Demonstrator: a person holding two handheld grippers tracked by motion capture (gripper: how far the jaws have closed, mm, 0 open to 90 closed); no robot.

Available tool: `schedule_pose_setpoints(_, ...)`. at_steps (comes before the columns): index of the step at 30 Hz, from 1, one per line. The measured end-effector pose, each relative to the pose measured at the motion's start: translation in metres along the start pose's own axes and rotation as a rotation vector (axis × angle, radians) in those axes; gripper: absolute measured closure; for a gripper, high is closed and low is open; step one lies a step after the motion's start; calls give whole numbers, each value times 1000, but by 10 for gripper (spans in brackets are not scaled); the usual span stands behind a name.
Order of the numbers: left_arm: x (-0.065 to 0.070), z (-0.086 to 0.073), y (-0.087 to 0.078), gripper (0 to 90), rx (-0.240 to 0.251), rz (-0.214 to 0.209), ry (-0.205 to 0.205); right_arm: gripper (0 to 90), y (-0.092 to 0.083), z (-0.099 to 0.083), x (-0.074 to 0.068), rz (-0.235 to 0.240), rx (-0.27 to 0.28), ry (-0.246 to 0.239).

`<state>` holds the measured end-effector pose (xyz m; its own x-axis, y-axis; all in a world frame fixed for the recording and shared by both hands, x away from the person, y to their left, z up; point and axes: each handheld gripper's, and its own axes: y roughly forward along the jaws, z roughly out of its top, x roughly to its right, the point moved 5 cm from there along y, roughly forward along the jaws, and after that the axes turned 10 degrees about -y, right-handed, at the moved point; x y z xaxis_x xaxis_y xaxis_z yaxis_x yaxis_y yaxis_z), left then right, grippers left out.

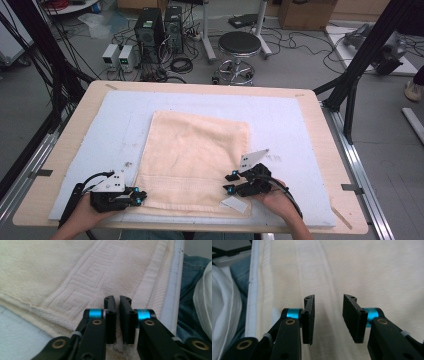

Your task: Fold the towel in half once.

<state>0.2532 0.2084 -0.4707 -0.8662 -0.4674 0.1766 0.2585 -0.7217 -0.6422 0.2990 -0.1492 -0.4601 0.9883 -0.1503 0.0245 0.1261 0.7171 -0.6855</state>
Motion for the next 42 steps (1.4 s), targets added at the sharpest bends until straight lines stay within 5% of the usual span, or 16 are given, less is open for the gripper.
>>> schedule_pose_setpoints(6,3,4,-17,872,58,-10,-3,630,8,-4,-18,41,-17,-21)
schedule_pose_setpoints(11,7,-6,-17,867,12,-31,4,619,8,0,-20,55,-14,-24)
schedule_pose_setpoints(18,-4,5,-15,688,61,0,-21,694,-1,23,42,-177,54,24)
schedule_pose_setpoints(22,-21,23,-8,704,104,80,-56,785,-3,32,84,-301,79,82)
schedule_pose_setpoints(29,-48,49,15,732,151,167,-97,828,13,34,138,-383,47,159)
schedule_pose_setpoints(34,-61,49,27,727,120,194,-131,841,27,11,150,-362,-35,227)
schedule_pose_setpoints(38,-64,44,30,718,101,193,-145,817,21,14,148,-373,-7,203)
schedule_pose_setpoints(42,-64,44,29,694,117,185,-156,813,3,7,149,-396,42,237)
